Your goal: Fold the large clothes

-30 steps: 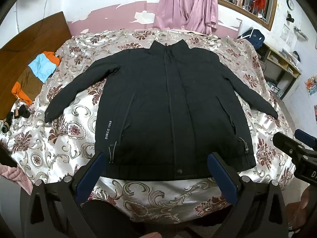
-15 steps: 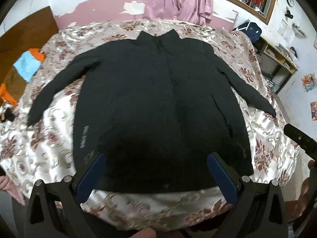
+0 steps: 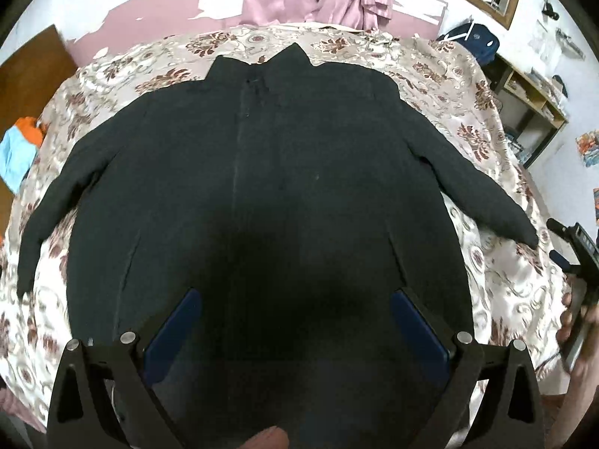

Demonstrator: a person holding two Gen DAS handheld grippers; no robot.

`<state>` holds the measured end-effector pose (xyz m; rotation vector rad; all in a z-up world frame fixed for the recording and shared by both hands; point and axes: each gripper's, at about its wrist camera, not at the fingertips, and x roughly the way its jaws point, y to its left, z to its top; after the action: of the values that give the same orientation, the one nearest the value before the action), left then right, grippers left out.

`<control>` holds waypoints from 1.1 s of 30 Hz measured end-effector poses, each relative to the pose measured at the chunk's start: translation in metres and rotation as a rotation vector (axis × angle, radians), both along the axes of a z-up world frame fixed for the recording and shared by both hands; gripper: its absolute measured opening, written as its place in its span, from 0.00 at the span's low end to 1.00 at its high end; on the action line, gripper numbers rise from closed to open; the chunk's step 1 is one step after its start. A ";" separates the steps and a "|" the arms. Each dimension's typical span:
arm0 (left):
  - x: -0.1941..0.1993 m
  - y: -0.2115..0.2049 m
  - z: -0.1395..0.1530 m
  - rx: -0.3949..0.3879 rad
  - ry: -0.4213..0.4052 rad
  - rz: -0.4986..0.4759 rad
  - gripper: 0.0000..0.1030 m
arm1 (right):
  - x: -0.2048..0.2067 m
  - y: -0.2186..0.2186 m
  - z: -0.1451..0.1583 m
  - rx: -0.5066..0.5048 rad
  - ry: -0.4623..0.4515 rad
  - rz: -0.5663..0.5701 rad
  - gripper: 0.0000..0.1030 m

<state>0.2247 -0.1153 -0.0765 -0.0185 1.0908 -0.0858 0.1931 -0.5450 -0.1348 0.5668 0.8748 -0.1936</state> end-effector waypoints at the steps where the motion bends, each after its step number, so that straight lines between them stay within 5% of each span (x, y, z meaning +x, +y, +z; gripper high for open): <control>1: 0.008 -0.004 -0.002 0.003 0.002 -0.002 1.00 | 0.011 -0.023 -0.013 0.029 0.006 -0.040 0.99; 6: 0.051 -0.027 -0.014 0.047 -0.003 -0.023 1.00 | 0.028 -0.116 -0.084 0.346 -0.025 -0.265 0.99; 12: 0.090 -0.056 -0.029 0.054 -0.003 -0.051 1.00 | 0.022 -0.148 -0.146 0.560 -0.132 -0.365 0.99; 19: 0.107 -0.080 -0.041 0.020 0.009 -0.095 1.00 | 0.055 -0.159 -0.172 0.646 -0.140 -0.301 0.99; 25: 0.133 -0.081 -0.051 -0.013 0.015 -0.078 1.00 | 0.082 -0.191 -0.163 0.536 -0.080 -0.150 0.99; 33: 0.168 -0.085 -0.074 0.018 0.041 -0.052 1.00 | 0.133 -0.239 -0.202 0.716 -0.080 0.023 0.97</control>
<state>0.3931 -0.1998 -0.1503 0.0242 1.1334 -0.1225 0.3261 -0.7839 -0.3364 1.2198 0.8635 0.1766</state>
